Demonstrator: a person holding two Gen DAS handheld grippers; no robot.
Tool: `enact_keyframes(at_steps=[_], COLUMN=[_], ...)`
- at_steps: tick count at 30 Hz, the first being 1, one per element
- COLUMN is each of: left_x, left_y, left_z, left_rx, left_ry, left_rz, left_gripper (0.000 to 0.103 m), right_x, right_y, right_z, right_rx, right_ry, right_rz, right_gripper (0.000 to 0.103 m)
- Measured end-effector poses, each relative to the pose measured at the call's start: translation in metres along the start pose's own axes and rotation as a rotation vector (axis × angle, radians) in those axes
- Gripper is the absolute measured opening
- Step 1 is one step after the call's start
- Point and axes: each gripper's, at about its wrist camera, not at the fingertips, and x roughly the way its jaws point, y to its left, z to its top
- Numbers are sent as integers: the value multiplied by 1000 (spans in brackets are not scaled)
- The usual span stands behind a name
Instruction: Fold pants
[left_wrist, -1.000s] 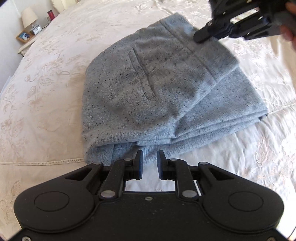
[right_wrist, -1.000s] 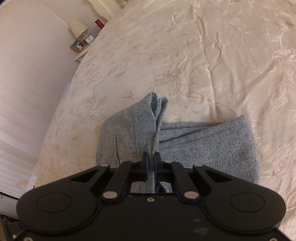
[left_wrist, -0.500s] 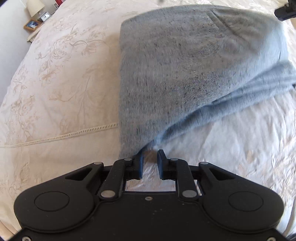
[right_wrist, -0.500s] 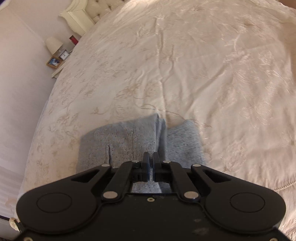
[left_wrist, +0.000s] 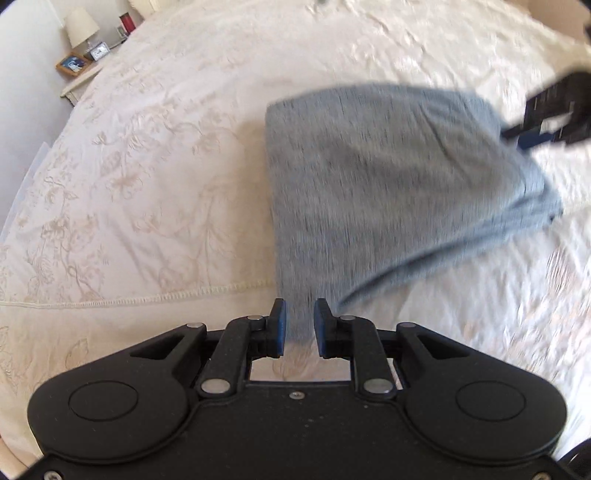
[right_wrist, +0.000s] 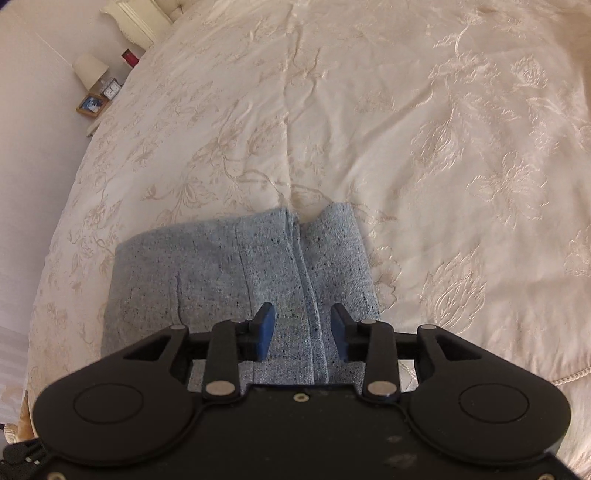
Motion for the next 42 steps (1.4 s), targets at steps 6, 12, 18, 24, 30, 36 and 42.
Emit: enact_keyframes(at_steps=[6,12,18,24,30,36,42], left_x=[0,-2,9,40,74,25,-23], left_y=[10,-20,-80,-79,-39,-22,5], left_z=[24,14,3,11,-5,-8,67], left_rx=[-81,-3,158,64,-5,173,135], left_ry=[-34,-44,-93,-42,151,133,-109], left_rz=[-28,-101,-119,-20,28,-170,-167], left_gripper=[27,27,27,27,27,26,27], right_x=[30,19,-25,-51,-35,-3,-44], right_y=[-14,-19,12,29,3,-19,11], right_z=[-6,-4,8,17,7,-6,-1], right_rx=[73,159,78,5,59,116,-4], right_ry=[52,50,-32,-83,-56,-15,-196], right_rz=[60,155,165,126,23,-37,-114], right_gripper=[40,7,6,5,4,7,16])
